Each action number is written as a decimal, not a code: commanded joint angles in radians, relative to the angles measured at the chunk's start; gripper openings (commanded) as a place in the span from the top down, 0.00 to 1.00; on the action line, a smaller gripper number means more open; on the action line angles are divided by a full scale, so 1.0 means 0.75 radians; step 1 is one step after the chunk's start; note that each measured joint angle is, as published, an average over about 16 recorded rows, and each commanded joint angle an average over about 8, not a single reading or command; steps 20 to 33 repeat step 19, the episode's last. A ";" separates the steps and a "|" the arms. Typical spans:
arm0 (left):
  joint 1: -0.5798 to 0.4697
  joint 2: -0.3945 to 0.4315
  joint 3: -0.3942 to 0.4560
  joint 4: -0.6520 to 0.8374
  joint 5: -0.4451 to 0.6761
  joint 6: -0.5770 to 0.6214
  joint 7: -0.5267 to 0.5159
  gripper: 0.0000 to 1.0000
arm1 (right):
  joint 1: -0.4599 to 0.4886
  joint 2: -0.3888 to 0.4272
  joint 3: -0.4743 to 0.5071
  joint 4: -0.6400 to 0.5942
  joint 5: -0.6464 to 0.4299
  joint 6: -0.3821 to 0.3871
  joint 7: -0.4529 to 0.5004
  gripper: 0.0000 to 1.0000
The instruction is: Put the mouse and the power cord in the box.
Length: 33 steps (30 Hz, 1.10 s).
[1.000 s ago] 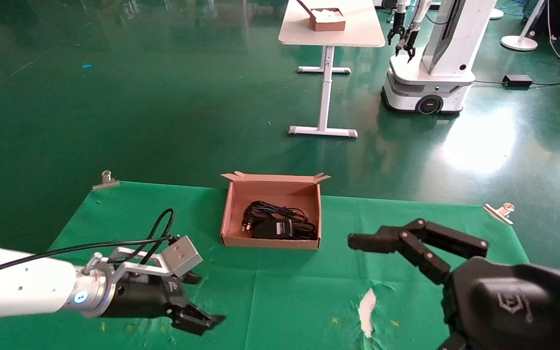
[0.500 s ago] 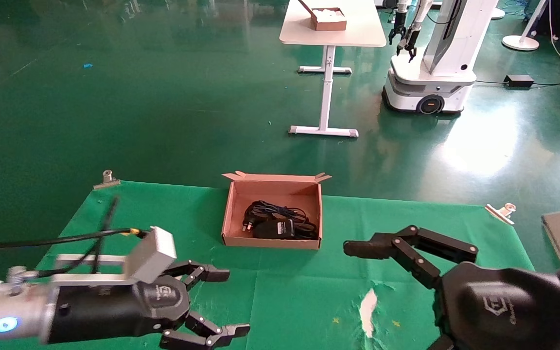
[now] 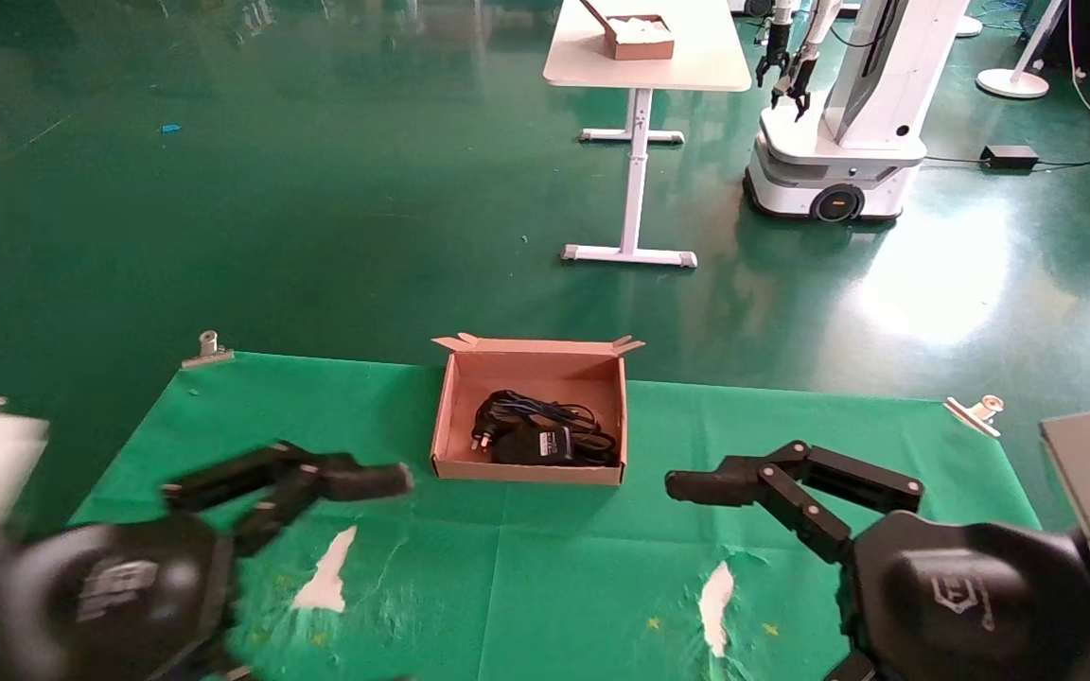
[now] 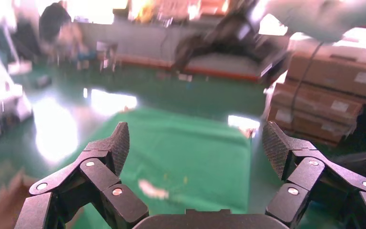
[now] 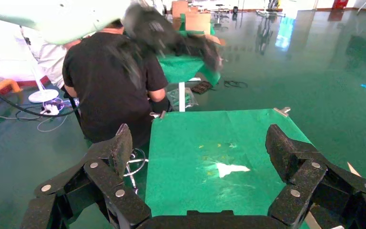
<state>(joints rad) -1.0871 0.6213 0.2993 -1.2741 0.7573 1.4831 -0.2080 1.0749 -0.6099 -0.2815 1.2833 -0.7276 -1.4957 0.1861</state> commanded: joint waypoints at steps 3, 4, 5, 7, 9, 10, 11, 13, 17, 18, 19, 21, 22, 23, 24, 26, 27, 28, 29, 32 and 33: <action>0.041 -0.034 -0.069 -0.034 -0.102 0.042 0.049 0.00 | -0.001 0.001 0.001 0.000 0.002 -0.001 0.000 0.00; 0.045 -0.037 -0.076 -0.038 -0.113 0.047 0.052 0.00 | -0.001 0.001 0.001 0.000 0.003 -0.001 0.000 0.00; 0.046 -0.038 -0.077 -0.038 -0.114 0.048 0.051 0.00 | -0.001 0.001 0.001 0.000 0.002 -0.001 0.000 0.00; 0.044 -0.035 -0.072 -0.036 -0.107 0.045 0.047 0.00 | -0.001 0.001 0.001 0.000 0.002 0.000 0.000 0.00; 0.040 -0.032 -0.064 -0.032 -0.096 0.041 0.043 0.00 | -0.001 0.001 0.001 0.000 0.001 0.000 0.000 0.00; 0.038 -0.030 -0.061 -0.030 -0.090 0.039 0.042 0.00 | -0.001 0.001 0.000 0.000 0.001 0.000 0.000 0.00; 0.036 -0.029 -0.058 -0.029 -0.085 0.037 0.040 0.00 | 0.000 0.001 0.000 0.000 0.001 0.000 0.000 0.00; 0.033 -0.026 -0.052 -0.026 -0.076 0.033 0.037 0.00 | 0.000 0.000 0.000 -0.001 0.000 0.000 0.000 0.00; 0.028 -0.022 -0.044 -0.022 -0.063 0.028 0.033 0.00 | 0.000 0.000 0.000 -0.001 0.000 0.000 0.000 0.00; 0.027 -0.022 -0.043 -0.022 -0.062 0.027 0.033 0.00 | 0.000 0.000 0.000 -0.001 0.000 0.000 0.000 0.00; 0.027 -0.021 -0.042 -0.021 -0.060 0.026 0.032 0.00 | 0.000 0.000 0.000 -0.001 0.000 0.000 0.000 0.00; 0.027 -0.021 -0.042 -0.021 -0.060 0.026 0.032 0.00 | 0.000 0.000 0.000 -0.001 0.000 0.000 0.000 0.00; 0.027 -0.021 -0.042 -0.021 -0.060 0.026 0.032 0.00 | 0.000 0.000 0.000 -0.001 0.000 0.000 0.000 0.00; 0.027 -0.021 -0.042 -0.021 -0.060 0.026 0.032 0.00 | 0.000 0.000 0.000 -0.001 0.000 0.000 0.000 0.00; 0.027 -0.021 -0.042 -0.021 -0.060 0.026 0.032 0.00 | 0.000 0.000 0.000 -0.001 0.000 0.000 0.000 0.00; 0.027 -0.021 -0.042 -0.021 -0.060 0.026 0.032 0.00 | 0.000 0.000 0.000 -0.001 0.000 0.000 0.000 0.00; 0.027 -0.021 -0.042 -0.021 -0.060 0.026 0.032 0.00 | 0.000 0.000 0.000 -0.001 0.000 0.000 0.000 0.00; 0.027 -0.021 -0.042 -0.021 -0.060 0.026 0.032 0.00 | 0.000 0.000 0.000 -0.001 0.000 0.000 0.000 0.00; 0.027 -0.021 -0.042 -0.021 -0.060 0.026 0.032 0.00 | 0.000 0.000 0.000 -0.001 0.000 0.000 0.000 0.00; 0.027 -0.021 -0.042 -0.021 -0.060 0.026 0.032 0.00 | 0.000 0.000 0.000 -0.001 0.000 0.000 0.000 0.00; 0.027 -0.021 -0.042 -0.021 -0.060 0.026 0.032 0.00 | 0.000 0.000 0.000 -0.001 0.000 0.000 0.000 0.00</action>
